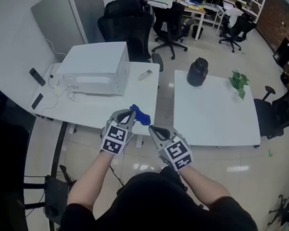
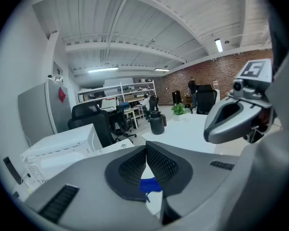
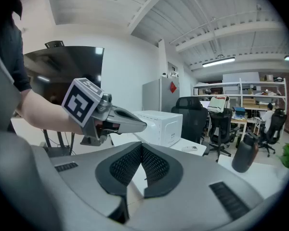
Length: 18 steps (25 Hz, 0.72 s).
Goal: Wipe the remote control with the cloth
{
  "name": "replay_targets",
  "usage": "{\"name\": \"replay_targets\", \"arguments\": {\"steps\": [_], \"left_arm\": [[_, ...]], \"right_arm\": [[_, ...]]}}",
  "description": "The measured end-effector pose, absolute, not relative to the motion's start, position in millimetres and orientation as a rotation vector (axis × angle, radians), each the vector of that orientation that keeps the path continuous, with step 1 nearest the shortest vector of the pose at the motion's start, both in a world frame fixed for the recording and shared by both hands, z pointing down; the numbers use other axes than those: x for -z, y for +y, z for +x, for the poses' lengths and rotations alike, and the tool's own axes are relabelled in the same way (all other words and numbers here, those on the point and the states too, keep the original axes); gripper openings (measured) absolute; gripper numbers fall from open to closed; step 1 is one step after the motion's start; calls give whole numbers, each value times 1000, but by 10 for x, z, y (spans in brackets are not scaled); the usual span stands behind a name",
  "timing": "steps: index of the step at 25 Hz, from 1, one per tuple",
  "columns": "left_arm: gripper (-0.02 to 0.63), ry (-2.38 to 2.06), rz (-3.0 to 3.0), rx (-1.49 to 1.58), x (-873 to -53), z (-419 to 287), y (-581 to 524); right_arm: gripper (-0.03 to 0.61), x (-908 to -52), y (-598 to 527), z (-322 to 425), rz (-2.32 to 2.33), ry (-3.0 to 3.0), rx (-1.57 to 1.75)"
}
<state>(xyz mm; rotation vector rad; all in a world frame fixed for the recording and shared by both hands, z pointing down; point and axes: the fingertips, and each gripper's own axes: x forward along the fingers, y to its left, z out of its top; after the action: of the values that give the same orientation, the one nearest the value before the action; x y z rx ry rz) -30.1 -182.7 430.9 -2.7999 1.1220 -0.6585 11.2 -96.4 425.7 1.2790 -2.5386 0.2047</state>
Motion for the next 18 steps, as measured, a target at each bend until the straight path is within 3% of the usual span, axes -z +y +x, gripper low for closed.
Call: {"name": "replay_targets", "arguments": {"steps": [4,10,18], "left_arm": [[10,1107,-2776,699,-4363,-295,-2220],[148,1089,-2766,809,-4694,-28,-3101],[249,1077,-2756,1056,-5533,532,-4564]], "right_arm": [[6,-4366,-1151,97,1288,-2511,-233],[6,-4599,-1804,251,1278,-2500,-277],[6,-5077,-2901,605,1173,-2490,-389]]}}
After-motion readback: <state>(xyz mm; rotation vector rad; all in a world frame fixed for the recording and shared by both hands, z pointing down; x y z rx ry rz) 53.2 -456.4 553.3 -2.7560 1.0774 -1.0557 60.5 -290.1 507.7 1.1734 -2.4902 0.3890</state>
